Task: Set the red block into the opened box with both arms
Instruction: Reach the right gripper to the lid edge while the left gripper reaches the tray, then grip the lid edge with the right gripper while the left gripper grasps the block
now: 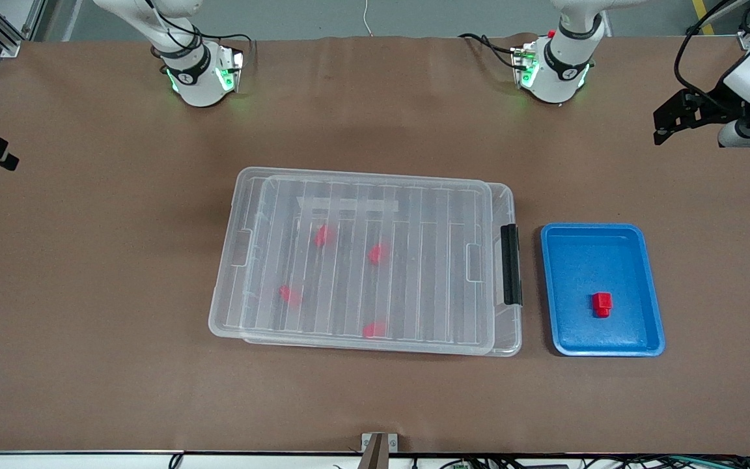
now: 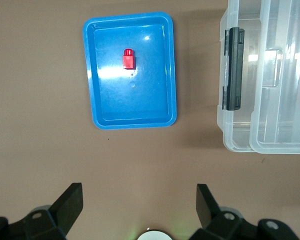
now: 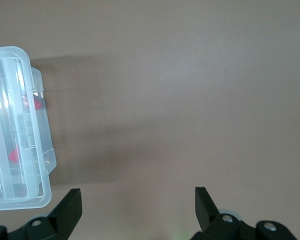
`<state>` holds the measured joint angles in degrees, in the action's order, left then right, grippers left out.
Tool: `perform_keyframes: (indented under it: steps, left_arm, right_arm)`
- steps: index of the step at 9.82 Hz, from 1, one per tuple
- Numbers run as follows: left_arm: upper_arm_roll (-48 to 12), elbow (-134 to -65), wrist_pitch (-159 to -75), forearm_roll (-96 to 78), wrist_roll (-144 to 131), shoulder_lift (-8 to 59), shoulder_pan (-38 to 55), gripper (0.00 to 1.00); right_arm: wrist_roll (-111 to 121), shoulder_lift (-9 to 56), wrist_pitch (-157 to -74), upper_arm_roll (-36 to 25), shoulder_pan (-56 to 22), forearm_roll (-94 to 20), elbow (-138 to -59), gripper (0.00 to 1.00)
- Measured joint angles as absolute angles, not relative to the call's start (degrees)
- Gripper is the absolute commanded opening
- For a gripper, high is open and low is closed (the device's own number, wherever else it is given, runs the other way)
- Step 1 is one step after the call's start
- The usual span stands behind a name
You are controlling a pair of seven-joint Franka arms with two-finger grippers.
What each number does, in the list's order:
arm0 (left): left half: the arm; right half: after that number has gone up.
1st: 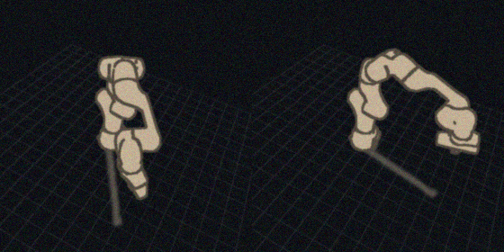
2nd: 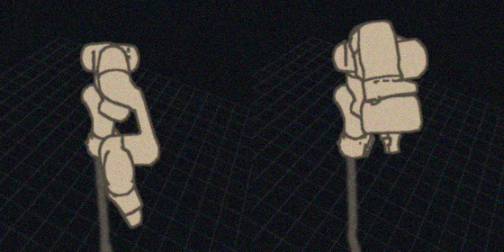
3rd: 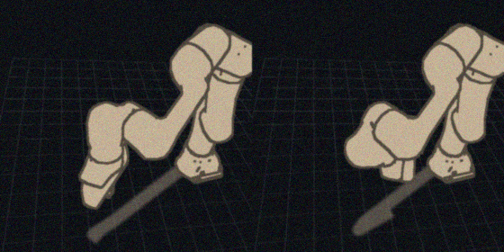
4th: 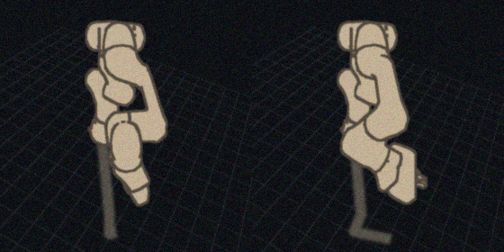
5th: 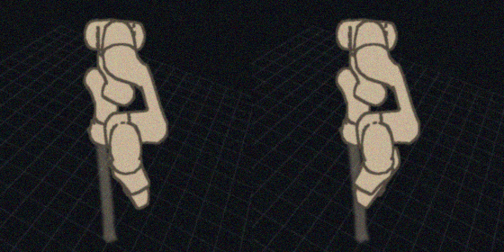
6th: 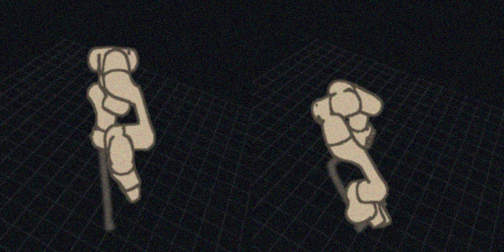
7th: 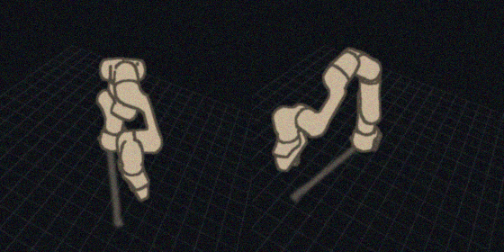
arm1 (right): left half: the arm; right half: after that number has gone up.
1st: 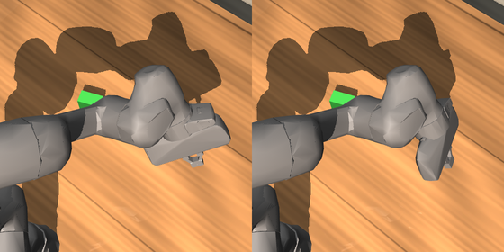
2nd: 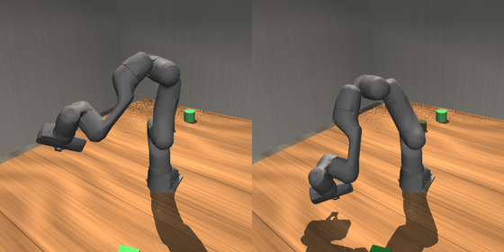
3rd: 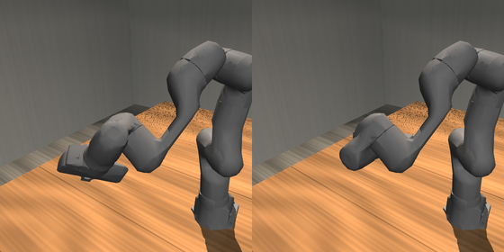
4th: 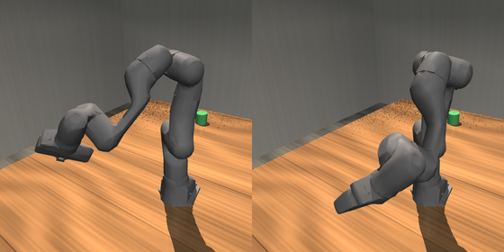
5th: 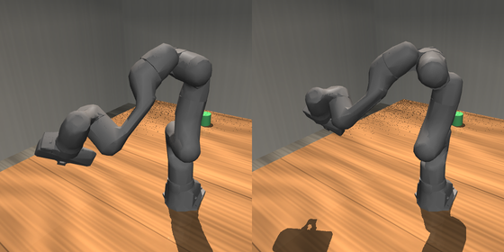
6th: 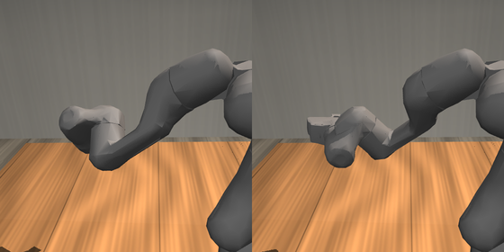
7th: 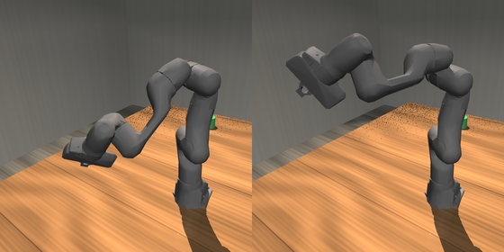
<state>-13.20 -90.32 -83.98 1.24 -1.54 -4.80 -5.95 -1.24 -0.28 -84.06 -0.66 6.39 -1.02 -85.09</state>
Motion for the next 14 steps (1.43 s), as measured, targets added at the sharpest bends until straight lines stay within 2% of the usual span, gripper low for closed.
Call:
perform_keyframes:
  steps: [5, 7, 8, 11, 14]
  left_arm:
    - [-12.91, -89.44, -83.82, 1.24, -1.54, -3.89, -6.28, 1.0]
    - [-12.52, -89.36, -83.82, 1.57, -1.6, -2.15, -6.35, 1.0]
    - [-12.49, -89.39, -84.41, 2.11, -1.64, -0.45, -6.36, 1.0]
    - [-12.42, -89.83, -90.37, 4.01, -1.69, 9.0, -6.45, 1.0]
    - [-12.34, -91.23, -102.32, 7.82, -1.84, 20.63, -7.39, 1.0]
  right_arm:
    - [-0.26, 0.4, -84.36, 0.71, 4.95, -1.71, -85.17, 1.0]
    - [-9.18, 4.45, -88.97, 3.26, -0.69, -1.76, -85.93, 1.0]
    - [-13.46, 8.44, -92.55, 4.06, -3.59, -1.96, -86.62, 1.0]
    - [-16.99, 20.77, -104.77, 4.66, -10.74, -2.23, -88.72, 1.0]
    - [-17.62, 22.5, -115.13, 4.66, -13.31, -2.23, -97.14, 1.0]
